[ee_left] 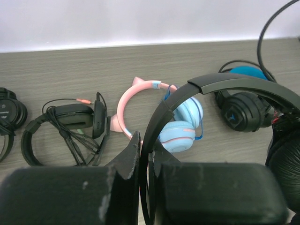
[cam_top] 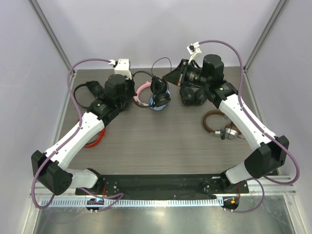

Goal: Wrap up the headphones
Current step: Wrap the headphone cable with the right arm

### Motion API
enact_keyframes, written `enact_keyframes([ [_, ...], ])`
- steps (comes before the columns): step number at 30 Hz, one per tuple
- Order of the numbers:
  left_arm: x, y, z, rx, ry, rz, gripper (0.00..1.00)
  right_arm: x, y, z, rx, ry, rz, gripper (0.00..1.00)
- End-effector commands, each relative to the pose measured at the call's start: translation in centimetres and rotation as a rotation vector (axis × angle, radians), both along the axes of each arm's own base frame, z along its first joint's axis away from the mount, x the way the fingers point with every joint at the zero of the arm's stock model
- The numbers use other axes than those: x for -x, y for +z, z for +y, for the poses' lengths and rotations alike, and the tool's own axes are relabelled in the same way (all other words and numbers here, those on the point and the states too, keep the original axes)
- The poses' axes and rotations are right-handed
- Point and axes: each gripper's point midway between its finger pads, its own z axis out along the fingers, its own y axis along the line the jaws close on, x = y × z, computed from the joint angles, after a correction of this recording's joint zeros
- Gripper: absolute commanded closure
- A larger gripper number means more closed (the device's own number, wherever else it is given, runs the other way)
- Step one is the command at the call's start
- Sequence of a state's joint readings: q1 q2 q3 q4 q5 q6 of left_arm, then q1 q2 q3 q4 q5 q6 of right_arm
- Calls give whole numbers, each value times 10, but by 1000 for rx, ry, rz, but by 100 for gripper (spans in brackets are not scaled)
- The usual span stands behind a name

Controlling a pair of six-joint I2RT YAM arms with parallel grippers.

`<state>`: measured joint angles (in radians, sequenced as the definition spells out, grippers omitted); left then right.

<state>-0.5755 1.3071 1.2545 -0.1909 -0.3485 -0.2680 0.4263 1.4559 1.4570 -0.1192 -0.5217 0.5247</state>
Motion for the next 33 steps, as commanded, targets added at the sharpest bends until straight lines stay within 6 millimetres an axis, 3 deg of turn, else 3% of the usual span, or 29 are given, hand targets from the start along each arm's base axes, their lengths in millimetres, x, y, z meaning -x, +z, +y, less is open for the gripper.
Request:
enact_keyframes([
  [1, 5, 55, -2, 80, -31, -120, 100, 10, 2, 4, 4, 121, -6, 99],
  [9, 5, 60, 0, 55, -59, -128, 100, 15, -41, -16, 142, 189, 43, 99],
  [12, 4, 55, -2, 35, -69, -116, 100, 20, -42, -25, 184, 198, 26, 99],
  [19, -1, 40, -8, 24, -83, -80, 100, 33, -15, -21, 135, 264, 2, 99],
  [24, 0, 48, -11, 53, -92, -93, 100, 33, 0, -28, 155, 217, -61, 99],
  [30, 6, 71, -12, 96, -113, -126, 100, 15, -43, -36, 240, 141, 13, 99],
  [33, 10, 89, -7, 126, -106, -154, 100, 17, -68, -38, 265, 145, 55, 99],
])
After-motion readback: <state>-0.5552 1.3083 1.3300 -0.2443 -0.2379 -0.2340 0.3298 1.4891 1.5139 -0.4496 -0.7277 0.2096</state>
